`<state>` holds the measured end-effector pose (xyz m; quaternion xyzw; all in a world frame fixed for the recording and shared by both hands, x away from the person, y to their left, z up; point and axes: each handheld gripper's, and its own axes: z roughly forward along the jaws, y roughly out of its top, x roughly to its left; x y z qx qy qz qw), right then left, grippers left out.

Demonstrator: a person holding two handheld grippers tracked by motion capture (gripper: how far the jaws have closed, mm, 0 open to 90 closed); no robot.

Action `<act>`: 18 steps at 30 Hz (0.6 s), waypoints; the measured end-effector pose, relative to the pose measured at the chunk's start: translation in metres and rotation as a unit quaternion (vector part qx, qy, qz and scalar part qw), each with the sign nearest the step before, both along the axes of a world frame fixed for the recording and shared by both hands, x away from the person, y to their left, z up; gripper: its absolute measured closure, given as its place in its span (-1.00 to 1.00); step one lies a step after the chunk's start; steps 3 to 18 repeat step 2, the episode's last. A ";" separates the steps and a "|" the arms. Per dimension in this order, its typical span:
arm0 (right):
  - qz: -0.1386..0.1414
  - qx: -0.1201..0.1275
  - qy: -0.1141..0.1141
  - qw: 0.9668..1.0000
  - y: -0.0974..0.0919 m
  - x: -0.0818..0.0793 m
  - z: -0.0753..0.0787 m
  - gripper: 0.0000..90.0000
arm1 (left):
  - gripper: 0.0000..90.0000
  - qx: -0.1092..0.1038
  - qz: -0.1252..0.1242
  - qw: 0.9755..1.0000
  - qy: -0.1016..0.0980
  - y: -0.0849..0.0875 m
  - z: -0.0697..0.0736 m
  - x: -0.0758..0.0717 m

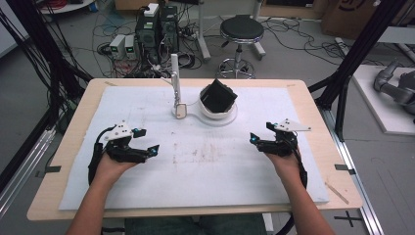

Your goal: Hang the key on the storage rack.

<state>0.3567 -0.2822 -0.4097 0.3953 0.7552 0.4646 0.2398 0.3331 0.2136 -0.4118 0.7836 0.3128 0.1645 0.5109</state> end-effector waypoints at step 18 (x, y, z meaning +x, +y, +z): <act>0.001 -0.003 -0.003 1.000 0.001 0.000 0.000 -0.56 | -0.61 0.000 0.000 1.000 0.001 0.000 0.000 -0.001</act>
